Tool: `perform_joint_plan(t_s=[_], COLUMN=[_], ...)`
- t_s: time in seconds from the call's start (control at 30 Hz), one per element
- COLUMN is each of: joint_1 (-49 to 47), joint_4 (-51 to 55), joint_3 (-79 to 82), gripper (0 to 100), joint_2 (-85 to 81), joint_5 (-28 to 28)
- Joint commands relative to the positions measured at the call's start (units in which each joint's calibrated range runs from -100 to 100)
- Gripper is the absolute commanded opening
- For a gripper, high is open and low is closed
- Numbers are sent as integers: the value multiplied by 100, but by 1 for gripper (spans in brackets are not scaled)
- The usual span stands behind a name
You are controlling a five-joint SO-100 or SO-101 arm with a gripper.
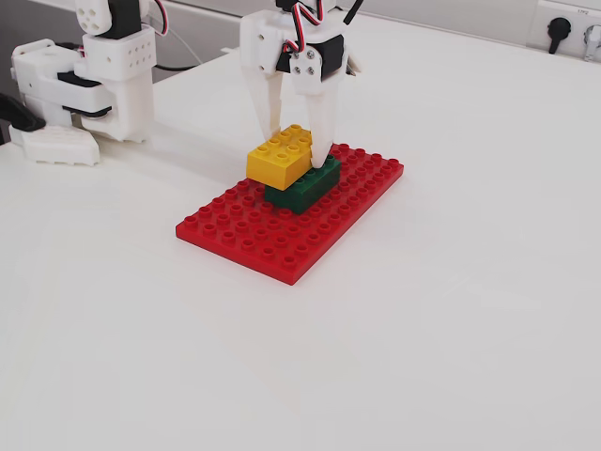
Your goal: Put yellow lego brick onto the green one
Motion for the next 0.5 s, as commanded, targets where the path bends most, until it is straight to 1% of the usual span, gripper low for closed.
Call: perform_joint_plan(t_s=[0.0,0.23,0.47], joint_1=[-3,-239,-239], joint_4=[-227,-331,-305], joint_3=[-89,-7,-7], gripper=[10,10,10], joint_2=[-148,-139,-139], joint_5=[-1,-12,-17])
